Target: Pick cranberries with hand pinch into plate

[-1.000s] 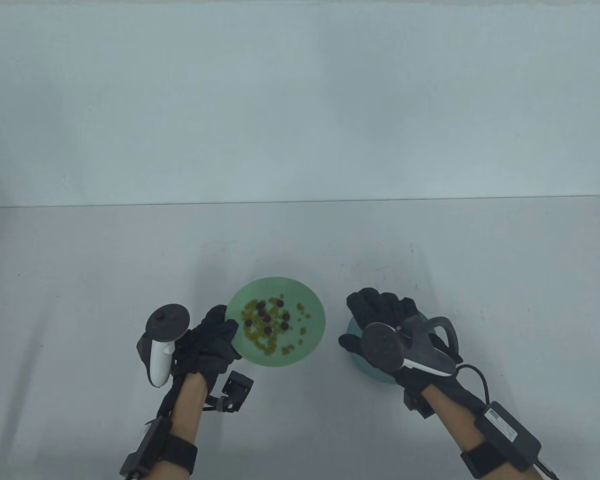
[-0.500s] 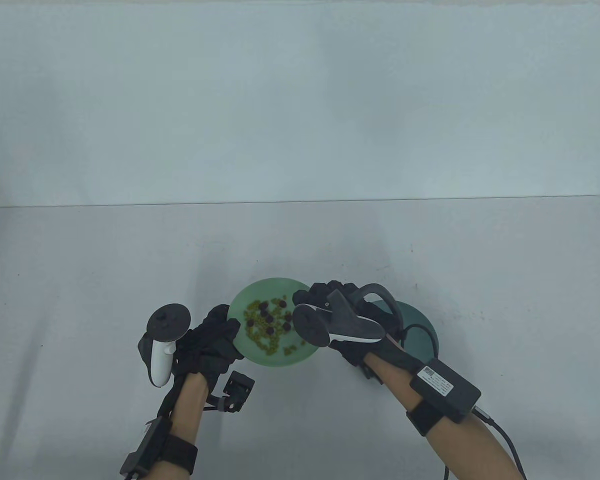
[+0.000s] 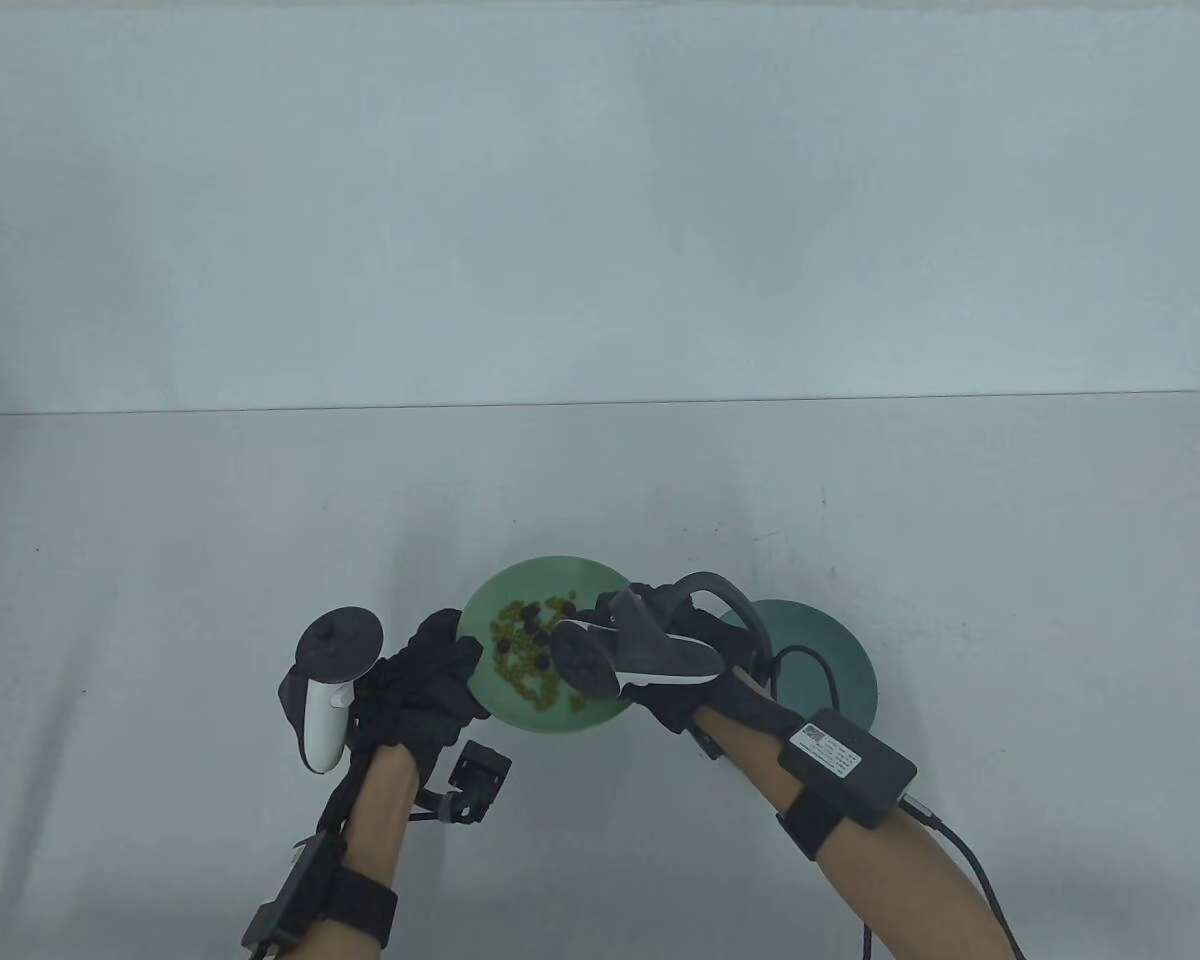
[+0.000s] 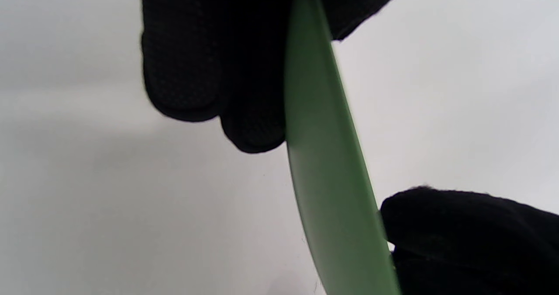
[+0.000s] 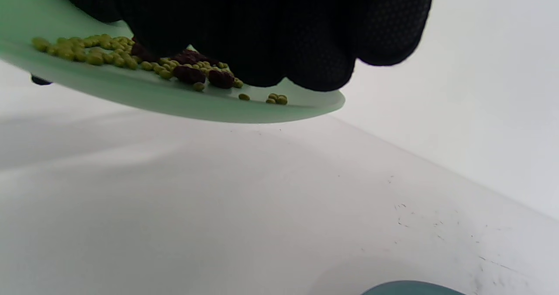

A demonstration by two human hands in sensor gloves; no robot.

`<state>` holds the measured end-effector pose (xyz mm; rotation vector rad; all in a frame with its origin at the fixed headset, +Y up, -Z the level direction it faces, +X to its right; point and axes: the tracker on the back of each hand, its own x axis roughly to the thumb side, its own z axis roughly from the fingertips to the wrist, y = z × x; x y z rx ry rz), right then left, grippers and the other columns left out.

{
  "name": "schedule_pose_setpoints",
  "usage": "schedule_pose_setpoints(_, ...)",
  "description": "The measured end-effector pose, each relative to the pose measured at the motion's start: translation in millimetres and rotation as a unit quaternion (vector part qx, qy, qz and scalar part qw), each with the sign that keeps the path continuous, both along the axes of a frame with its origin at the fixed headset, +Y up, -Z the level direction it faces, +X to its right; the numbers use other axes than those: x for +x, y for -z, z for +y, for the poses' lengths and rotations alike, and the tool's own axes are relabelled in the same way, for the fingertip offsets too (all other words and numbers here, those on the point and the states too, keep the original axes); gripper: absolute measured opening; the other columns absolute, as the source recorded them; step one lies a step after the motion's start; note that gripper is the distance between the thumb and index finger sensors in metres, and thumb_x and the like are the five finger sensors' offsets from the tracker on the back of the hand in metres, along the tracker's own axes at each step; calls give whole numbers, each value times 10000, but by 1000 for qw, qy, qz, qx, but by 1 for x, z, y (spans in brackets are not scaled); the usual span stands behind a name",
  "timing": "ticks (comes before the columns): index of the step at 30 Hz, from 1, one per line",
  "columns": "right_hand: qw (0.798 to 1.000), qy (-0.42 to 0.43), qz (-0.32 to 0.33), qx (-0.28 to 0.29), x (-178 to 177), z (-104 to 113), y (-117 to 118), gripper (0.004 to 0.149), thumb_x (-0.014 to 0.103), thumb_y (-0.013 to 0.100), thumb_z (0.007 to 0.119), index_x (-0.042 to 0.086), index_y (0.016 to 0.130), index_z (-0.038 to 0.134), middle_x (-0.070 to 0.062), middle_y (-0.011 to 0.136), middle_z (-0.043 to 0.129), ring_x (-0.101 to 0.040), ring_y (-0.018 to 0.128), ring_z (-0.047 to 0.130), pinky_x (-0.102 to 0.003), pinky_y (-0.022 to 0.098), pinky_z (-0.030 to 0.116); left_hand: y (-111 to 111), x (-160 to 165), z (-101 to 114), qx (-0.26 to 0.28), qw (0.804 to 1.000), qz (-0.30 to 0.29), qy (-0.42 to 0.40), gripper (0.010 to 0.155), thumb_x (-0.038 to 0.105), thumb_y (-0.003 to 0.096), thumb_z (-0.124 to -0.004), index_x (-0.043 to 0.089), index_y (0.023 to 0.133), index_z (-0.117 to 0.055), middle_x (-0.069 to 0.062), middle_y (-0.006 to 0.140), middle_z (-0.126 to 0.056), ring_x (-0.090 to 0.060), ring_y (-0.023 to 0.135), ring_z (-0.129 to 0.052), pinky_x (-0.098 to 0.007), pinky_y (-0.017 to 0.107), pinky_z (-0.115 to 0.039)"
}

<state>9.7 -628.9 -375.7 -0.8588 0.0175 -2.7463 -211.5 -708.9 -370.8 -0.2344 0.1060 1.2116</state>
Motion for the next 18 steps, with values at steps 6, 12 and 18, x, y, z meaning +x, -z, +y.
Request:
schedule_pose_setpoints(6, 1000, -7, 7, 4, -4, -3, 0, 494, 493, 509, 766, 302, 964, 759, 66, 805, 919, -159, 671, 966, -430, 577, 837, 0, 0, 0, -1, 1000, 0, 0, 595, 226, 590, -686, -29, 1085, -477, -186, 889, -803, -219, 574, -1078, -364, 473, -928)
schedule_pose_setpoints(12, 1000, -23, 11, 15, -8, -6, 0, 496, 494, 507, 767, 302, 965, 758, 69, 804, 918, -160, 667, 965, -431, 577, 835, 0, 0, 0, 1, 1000, -1, 2, 595, 225, 588, -688, -29, 1084, -480, -187, 887, -804, -220, 572, -1079, -366, 470, -929)
schedule_pose_setpoints(18, 998, -46, 22, 28, -12, -11, -2, 504, 499, 505, 766, 306, 970, 748, 70, 795, 919, -157, 663, 964, -431, 580, 833, 1, 1, 1, 1, 1000, -3, 2, 592, 220, 587, -689, -31, 1082, -485, -190, 881, -809, -222, 566, -1081, -366, 466, -932)
